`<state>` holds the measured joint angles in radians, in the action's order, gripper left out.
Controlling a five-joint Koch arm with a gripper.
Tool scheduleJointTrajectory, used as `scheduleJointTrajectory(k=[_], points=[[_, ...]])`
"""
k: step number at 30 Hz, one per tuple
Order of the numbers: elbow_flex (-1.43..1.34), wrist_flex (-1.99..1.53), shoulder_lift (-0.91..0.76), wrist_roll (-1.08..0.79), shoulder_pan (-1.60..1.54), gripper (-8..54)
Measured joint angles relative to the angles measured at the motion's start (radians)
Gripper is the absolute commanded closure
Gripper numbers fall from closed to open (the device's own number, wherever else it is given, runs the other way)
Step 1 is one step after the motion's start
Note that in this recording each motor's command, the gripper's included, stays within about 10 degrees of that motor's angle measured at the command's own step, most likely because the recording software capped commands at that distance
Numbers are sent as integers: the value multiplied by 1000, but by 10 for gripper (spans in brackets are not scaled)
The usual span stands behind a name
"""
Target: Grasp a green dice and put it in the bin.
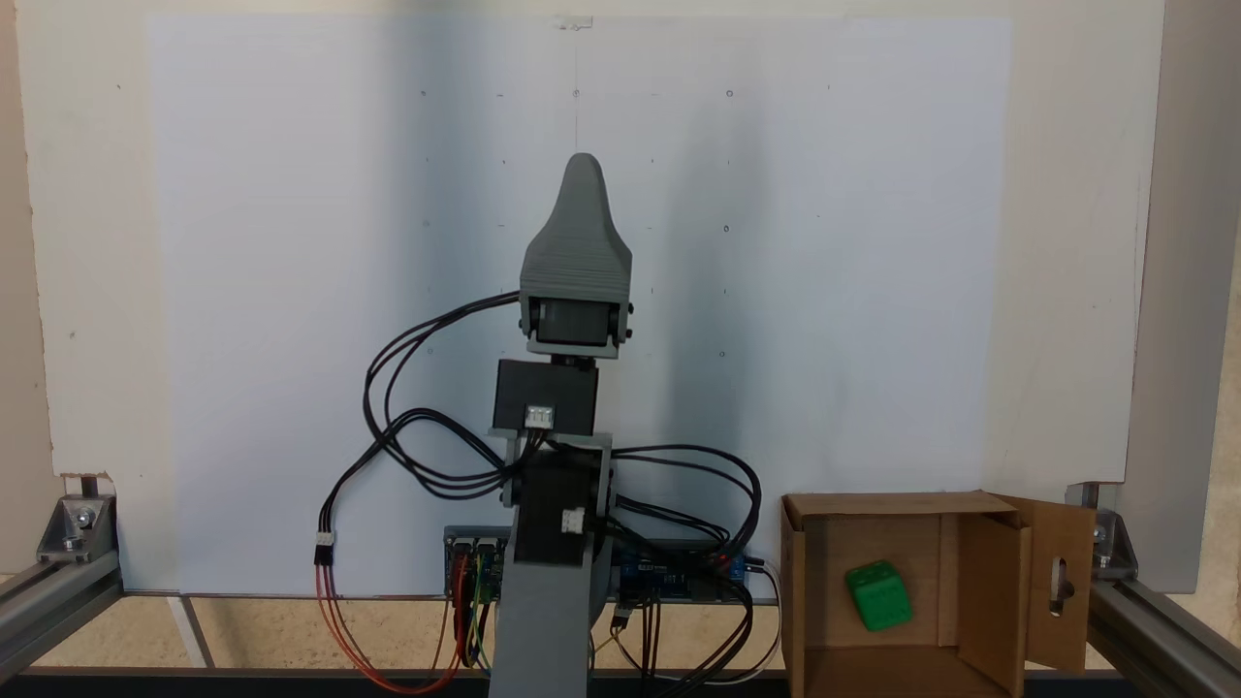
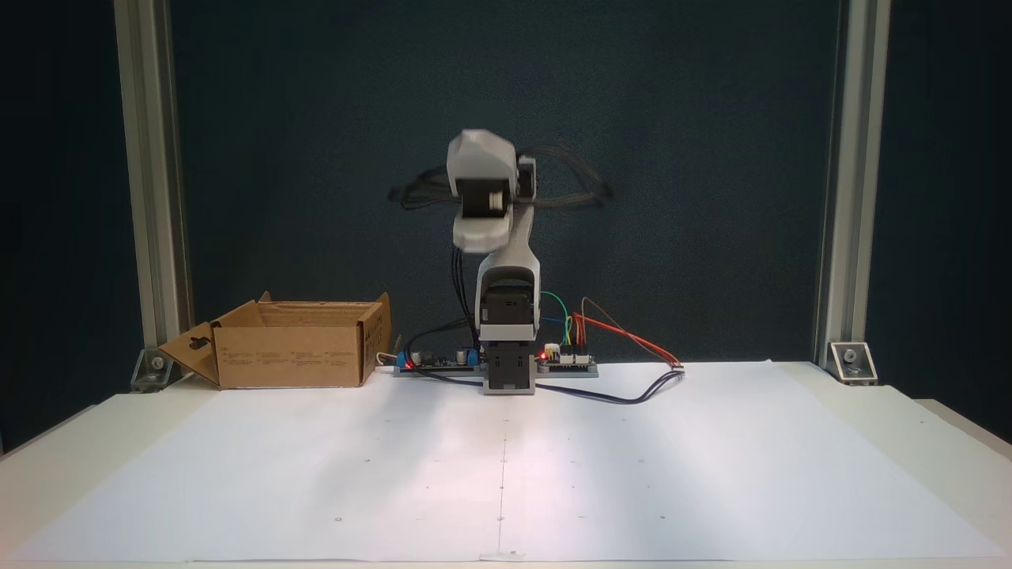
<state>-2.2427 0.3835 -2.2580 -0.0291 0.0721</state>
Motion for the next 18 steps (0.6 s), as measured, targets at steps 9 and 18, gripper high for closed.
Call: scheduleJointTrajectory(k=[9, 18], points=[[-227, 356, 0, 0, 0, 17], [-508, 723, 0, 0, -3, 23]])
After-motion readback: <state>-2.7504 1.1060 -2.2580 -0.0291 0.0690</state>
